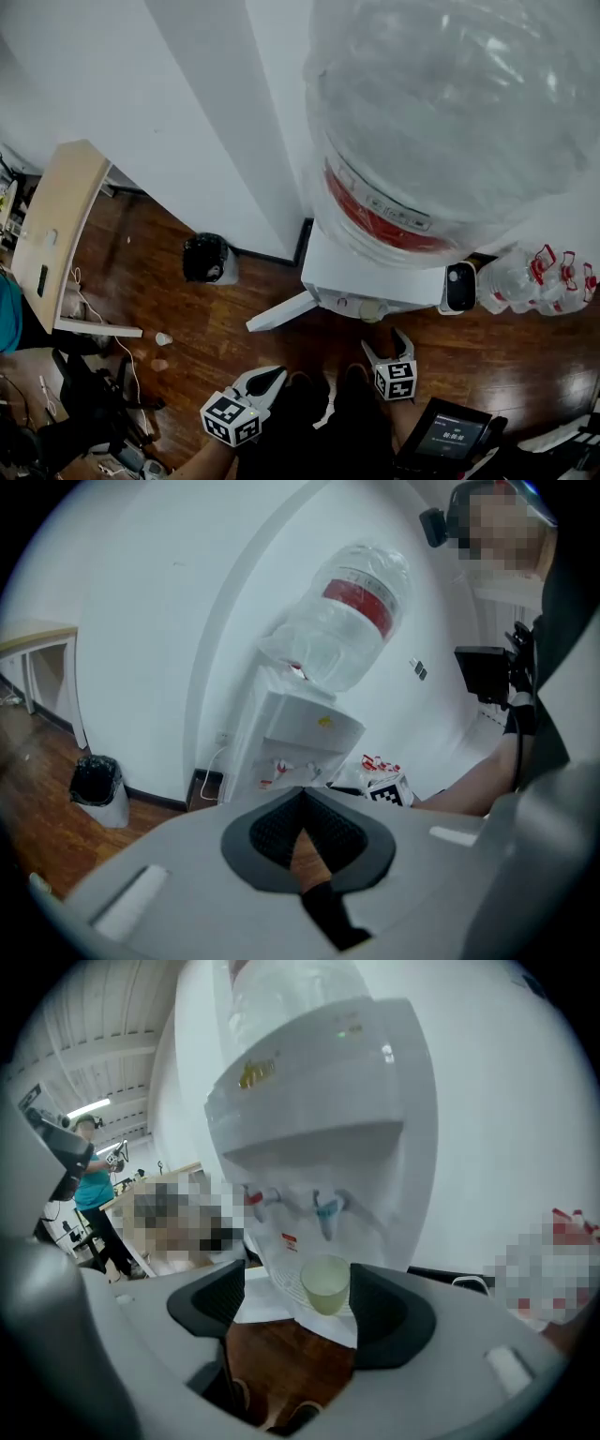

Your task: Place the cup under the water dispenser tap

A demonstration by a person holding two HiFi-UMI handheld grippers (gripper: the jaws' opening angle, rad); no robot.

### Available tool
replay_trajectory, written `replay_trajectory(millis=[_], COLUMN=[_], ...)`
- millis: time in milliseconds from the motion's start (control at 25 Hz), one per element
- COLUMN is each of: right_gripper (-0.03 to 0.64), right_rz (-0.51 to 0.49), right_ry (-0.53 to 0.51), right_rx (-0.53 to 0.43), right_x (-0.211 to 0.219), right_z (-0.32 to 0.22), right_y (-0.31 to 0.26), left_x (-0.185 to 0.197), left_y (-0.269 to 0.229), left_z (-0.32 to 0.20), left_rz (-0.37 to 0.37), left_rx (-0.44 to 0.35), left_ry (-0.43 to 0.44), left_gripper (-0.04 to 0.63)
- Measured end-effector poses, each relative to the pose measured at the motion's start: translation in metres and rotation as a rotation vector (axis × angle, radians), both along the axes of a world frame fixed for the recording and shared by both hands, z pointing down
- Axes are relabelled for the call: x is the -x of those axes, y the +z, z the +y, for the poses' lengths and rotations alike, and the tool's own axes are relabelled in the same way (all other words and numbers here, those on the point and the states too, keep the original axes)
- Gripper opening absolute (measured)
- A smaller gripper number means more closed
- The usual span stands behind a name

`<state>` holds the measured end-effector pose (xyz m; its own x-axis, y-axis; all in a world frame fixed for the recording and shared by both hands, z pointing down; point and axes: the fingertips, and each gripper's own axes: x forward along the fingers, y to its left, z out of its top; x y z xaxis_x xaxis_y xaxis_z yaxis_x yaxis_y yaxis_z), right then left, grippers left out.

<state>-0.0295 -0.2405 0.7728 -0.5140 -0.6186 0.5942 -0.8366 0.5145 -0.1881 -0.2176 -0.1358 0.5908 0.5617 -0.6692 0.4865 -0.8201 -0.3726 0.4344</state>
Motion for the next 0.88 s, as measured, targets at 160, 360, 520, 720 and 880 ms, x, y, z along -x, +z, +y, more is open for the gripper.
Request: replay_trajectory(millis=[160, 360, 520, 720, 880], right_gripper=[0.302, 0.201, 0.127, 0.012, 0.000], right_rz=[-0.046, -0.138, -0.198, -0.224, -0.207], right_ry=[-0.021, -0.069, -0.072, -0.086, -0.093], right_rx=[-0.017, -0.044, -0.075, -0.118, -0.153], right_x=[0.007, 0.013, 0.014, 0.007, 0.012], right_z=[0.016, 0.037, 0.049, 0.063, 0.073], right_y=[-0.064, -0.145, -0.198, -0.254, -0.281], left_x=[0.005, 0.003, 0.005, 0.001, 0.000], left_y=[-0.030, -0.079, -0.099, -0.123, -0.140], left_z=[0.001, 0.003, 0.002, -0.004, -0.004], left_rz=[0.042, 0.084, 0.132, 0.173, 0.159], left_rx=[-0.036, -0.101, -0.139, -0.228, -0.300], left_ry=[0.025, 0.053, 0.051, 0.093, 0.167], left_gripper=[0.000, 0.000, 0.000, 0.000, 0.000])
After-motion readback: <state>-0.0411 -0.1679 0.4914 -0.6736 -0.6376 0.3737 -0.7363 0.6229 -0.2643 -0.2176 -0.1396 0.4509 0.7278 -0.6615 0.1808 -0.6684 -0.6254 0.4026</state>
